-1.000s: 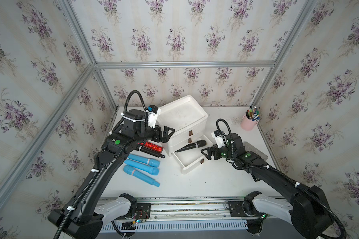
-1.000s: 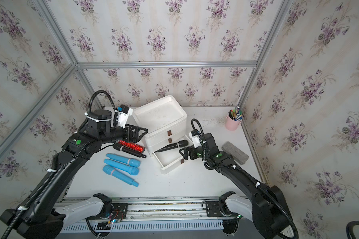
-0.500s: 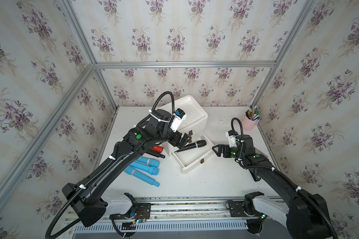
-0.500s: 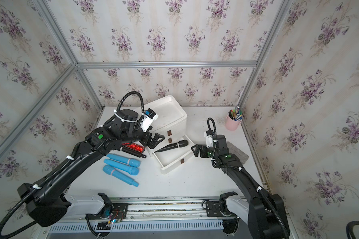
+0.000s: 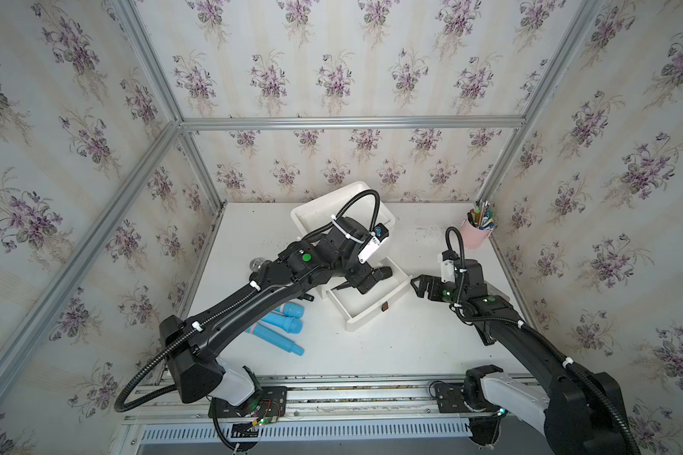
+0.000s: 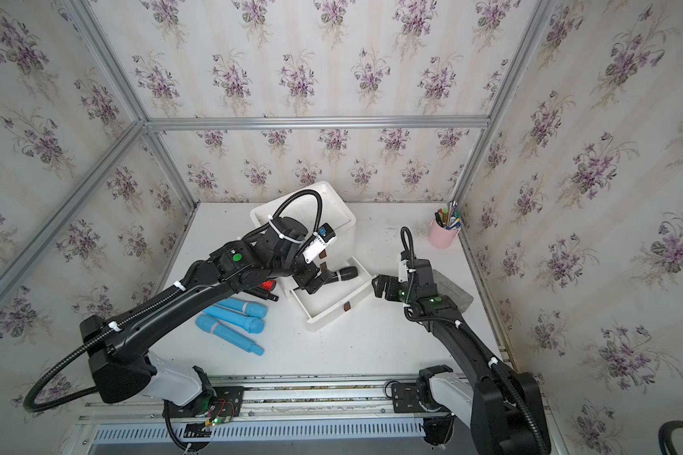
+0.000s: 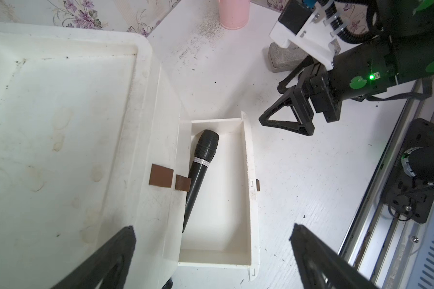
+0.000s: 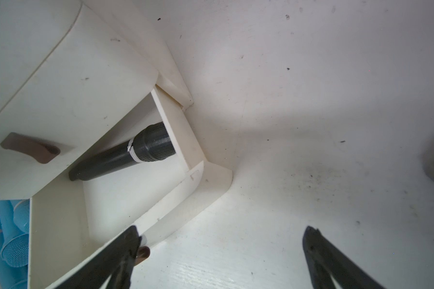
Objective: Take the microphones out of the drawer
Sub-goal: Pick up the microphone from the drawer.
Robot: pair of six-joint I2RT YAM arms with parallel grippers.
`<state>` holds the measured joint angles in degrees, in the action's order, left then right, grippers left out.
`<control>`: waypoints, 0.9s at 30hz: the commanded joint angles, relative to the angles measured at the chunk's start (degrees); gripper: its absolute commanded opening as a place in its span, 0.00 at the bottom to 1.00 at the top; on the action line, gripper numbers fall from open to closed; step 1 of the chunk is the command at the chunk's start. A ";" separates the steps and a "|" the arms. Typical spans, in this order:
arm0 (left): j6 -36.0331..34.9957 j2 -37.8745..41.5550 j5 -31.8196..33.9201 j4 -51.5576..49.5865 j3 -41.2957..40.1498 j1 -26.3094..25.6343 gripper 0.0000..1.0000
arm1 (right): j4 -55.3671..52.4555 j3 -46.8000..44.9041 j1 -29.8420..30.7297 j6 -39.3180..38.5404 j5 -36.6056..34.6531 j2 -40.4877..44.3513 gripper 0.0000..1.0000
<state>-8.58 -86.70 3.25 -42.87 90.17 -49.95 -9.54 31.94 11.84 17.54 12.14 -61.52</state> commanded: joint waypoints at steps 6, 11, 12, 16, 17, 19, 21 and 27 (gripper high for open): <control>-4.40 -6.93 3.75 -0.23 2.55 -3.16 0.99 | 0.34 -1.09 -0.98 3.72 -3.58 1.65 1.00; -9.63 -12.29 8.72 -0.04 3.62 -6.53 0.94 | -0.83 -0.92 -2.00 4.46 -3.29 1.81 1.00; -10.60 -13.76 9.48 -0.10 4.15 -6.94 0.87 | -0.82 -1.09 -2.11 4.73 -3.42 2.09 1.00; -13.41 -18.01 10.19 -0.11 5.76 -7.35 0.62 | -0.39 -2.12 -2.35 4.86 -4.10 4.10 1.00; -13.99 -18.99 10.45 -0.06 6.06 -7.35 0.59 | -0.30 -2.38 -2.45 4.63 -4.14 4.59 1.00; -15.40 -20.78 11.00 -0.03 6.80 -7.35 0.57 | -0.28 -2.79 -2.53 4.43 -4.46 5.46 1.00; -17.16 -22.25 11.94 0.86 6.82 -7.18 0.56 | -0.35 -3.16 -2.74 4.11 -4.47 6.08 1.00; -24.18 -26.30 11.50 2.09 7.50 -6.79 0.56 | 0.08 -3.58 -2.87 3.11 -2.75 6.25 1.00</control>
<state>-27.77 -111.92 14.20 -41.93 96.92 -57.01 -10.35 28.42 8.97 20.99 8.60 -55.55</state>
